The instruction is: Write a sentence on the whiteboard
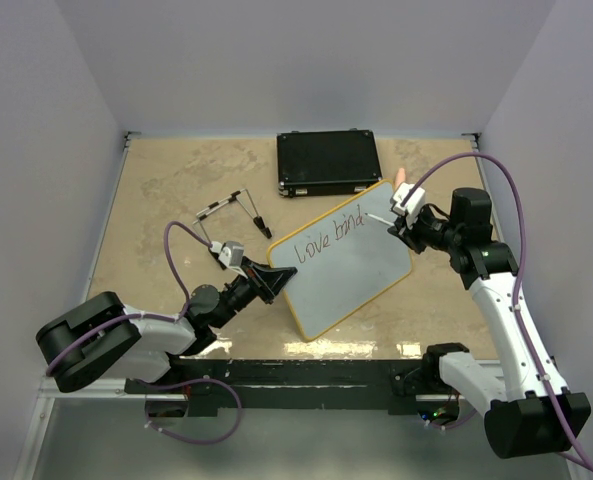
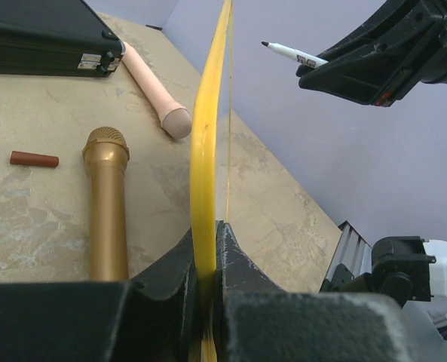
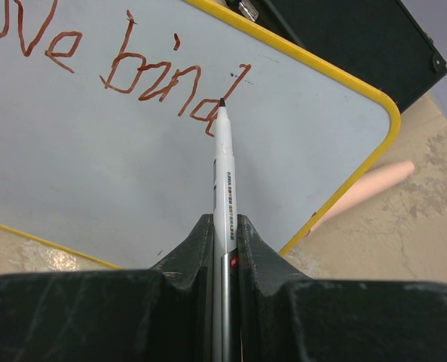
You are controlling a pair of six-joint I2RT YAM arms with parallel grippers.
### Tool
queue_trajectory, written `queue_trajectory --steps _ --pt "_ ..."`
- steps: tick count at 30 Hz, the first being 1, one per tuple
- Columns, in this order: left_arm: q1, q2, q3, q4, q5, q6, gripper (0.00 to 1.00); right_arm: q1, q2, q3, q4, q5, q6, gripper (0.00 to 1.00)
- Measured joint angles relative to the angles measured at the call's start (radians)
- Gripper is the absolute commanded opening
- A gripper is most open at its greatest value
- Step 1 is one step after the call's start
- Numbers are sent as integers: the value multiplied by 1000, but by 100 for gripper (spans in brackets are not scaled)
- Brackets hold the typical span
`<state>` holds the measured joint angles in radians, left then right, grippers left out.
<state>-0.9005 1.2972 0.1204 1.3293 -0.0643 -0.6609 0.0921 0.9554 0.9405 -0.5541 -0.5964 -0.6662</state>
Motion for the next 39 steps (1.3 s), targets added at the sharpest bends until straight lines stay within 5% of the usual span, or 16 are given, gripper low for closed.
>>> queue_trajectory --steps 39 --pt "4 -22 -19 -1 4 -1 0 -2 8 -11 -14 -23 -24 0"
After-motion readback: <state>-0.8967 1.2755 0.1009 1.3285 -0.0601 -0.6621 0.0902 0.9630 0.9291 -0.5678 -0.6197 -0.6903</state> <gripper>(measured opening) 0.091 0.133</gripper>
